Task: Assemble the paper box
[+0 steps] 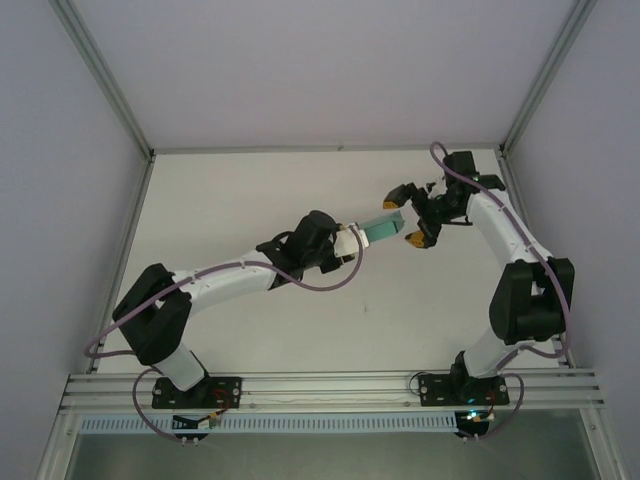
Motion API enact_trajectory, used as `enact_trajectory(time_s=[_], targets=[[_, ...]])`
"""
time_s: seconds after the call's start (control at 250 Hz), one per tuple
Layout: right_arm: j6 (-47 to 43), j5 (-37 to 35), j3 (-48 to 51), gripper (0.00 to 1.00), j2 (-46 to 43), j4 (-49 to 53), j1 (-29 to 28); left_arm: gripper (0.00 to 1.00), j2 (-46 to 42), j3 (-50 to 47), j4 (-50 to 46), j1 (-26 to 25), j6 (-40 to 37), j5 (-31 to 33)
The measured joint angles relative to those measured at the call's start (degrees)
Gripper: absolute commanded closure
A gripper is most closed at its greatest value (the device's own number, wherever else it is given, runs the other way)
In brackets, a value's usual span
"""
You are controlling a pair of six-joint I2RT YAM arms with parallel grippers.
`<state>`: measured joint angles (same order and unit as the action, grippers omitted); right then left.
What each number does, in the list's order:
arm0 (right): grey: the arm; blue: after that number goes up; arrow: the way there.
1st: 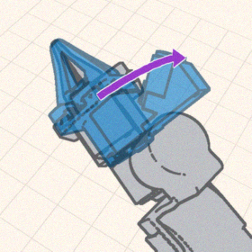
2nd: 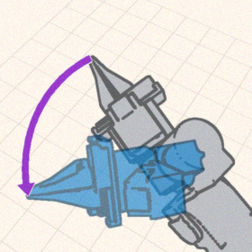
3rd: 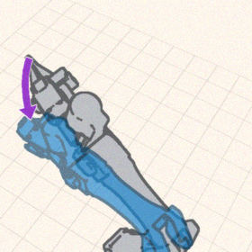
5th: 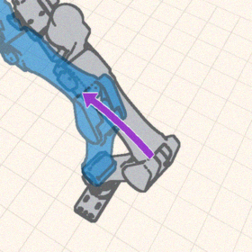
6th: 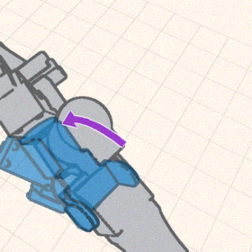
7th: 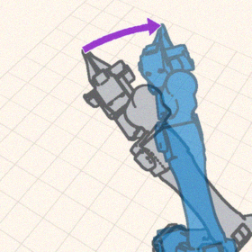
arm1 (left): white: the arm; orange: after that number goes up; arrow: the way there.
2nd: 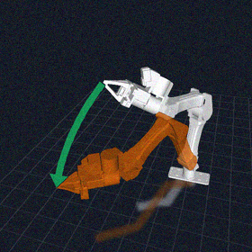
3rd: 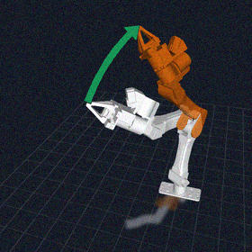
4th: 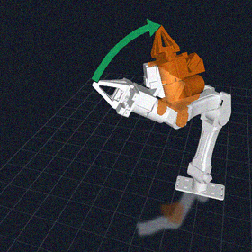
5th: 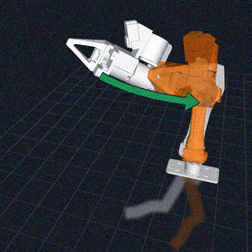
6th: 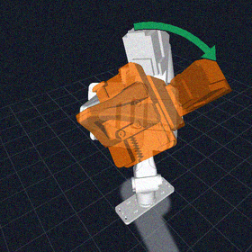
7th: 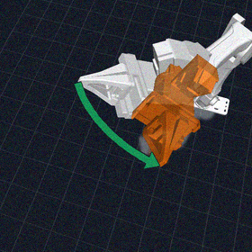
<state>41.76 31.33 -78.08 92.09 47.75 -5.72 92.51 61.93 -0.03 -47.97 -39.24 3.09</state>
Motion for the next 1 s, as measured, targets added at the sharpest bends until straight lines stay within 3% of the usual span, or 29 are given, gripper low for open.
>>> enact_trajectory(time_s=[0.184, 0.363, 0.635, 0.882, 1.002], targets=[[-11.8, -13.9, 10.4, 0.00, -12.6, -16.0, 0.0, 0.70, -0.3, 5.9, -18.7, 0.6, 2.0, -4.2], [-25.1, -14.2, 23.3, 0.00, -21.0, -33.0, 0.1, 0.70, 1.6, 10.3, -31.5, 1.6, 2.4, -5.2], [-44.5, 0.2, 20.4, 0.07, -19.2, -29.3, -2.2, 0.66, 7.5, 13.6, -40.6, 2.8, 0.4, -7.8], [-58.6, 0.6, 20.5, 0.17, -16.4, -22.6, -9.4, 0.63, 12.3, 19.7, -46.1, 4.4, -1.5, -10.1], [-61.7, -0.8, 20.5, 0.29, -13.4, -21.1, -9.9, 0.63, 13.2, 21.0, -47.4, 4.8, -2.0, -10.6]])
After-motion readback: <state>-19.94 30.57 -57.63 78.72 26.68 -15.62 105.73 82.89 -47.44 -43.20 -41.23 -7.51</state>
